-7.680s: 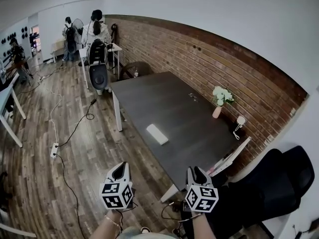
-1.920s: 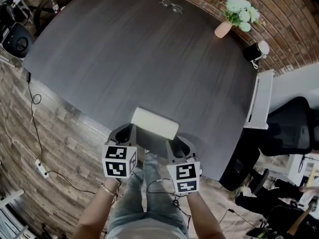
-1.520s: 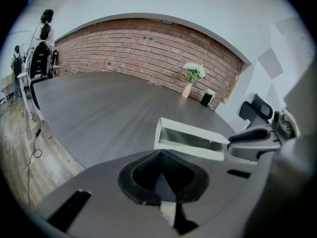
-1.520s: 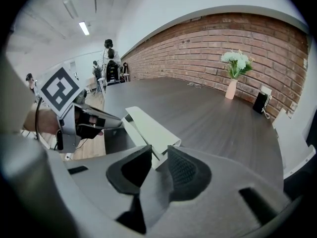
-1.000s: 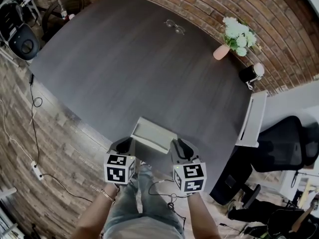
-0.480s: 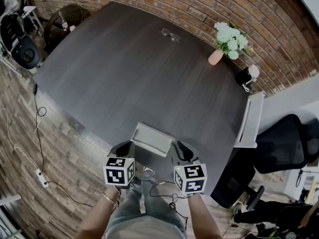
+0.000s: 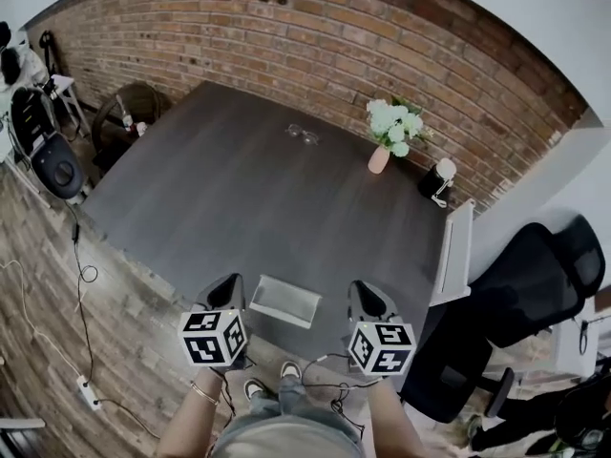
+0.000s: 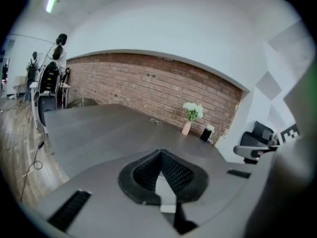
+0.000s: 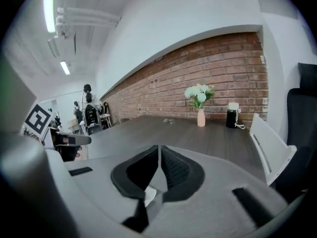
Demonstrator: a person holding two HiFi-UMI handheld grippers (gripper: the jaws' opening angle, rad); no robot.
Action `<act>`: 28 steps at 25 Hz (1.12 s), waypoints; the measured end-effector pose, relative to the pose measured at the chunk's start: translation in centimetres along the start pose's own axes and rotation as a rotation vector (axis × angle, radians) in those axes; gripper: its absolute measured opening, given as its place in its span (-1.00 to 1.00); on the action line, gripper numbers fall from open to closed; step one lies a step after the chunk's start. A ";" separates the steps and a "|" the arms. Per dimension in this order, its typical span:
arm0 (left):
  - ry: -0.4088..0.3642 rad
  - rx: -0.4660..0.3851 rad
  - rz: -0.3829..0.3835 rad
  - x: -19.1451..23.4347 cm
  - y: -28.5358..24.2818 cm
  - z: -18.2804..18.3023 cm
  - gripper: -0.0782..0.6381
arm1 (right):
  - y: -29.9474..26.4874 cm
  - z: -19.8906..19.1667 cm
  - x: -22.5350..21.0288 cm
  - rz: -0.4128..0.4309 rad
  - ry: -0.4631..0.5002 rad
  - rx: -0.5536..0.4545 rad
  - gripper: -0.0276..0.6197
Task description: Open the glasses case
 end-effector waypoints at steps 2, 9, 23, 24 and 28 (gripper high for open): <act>-0.010 -0.077 -0.002 -0.2 0.7 2.7 -0.79 | 1.1 2.2 -0.7 -0.022 -0.014 -0.075 -0.85; -0.045 -0.279 -0.016 -1.4 3.5 9.3 -0.79 | 5.6 7.9 -2.1 -0.094 -0.033 -0.284 -0.91; -0.041 -0.347 -0.024 -1.3 4.7 11.5 -0.79 | 6.3 9.5 -1.4 -0.130 0.026 -0.278 -0.91; -0.038 -0.347 -0.022 -1.2 4.7 11.5 -0.79 | 6.3 9.6 -1.3 -0.129 0.027 -0.278 -0.91; -0.024 -0.337 -0.014 -0.7 4.9 11.2 -0.79 | 6.5 9.4 -1.1 -0.129 0.029 -0.272 -0.91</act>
Point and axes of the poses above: the fingertips, and each gripper's own axes: y backward along the fingers, x to its left, z out of its top, the point moved 7 cm from there along y, backward along the fingers, and after that the axes turned 7 degrees about z, right-handed, at the moved point
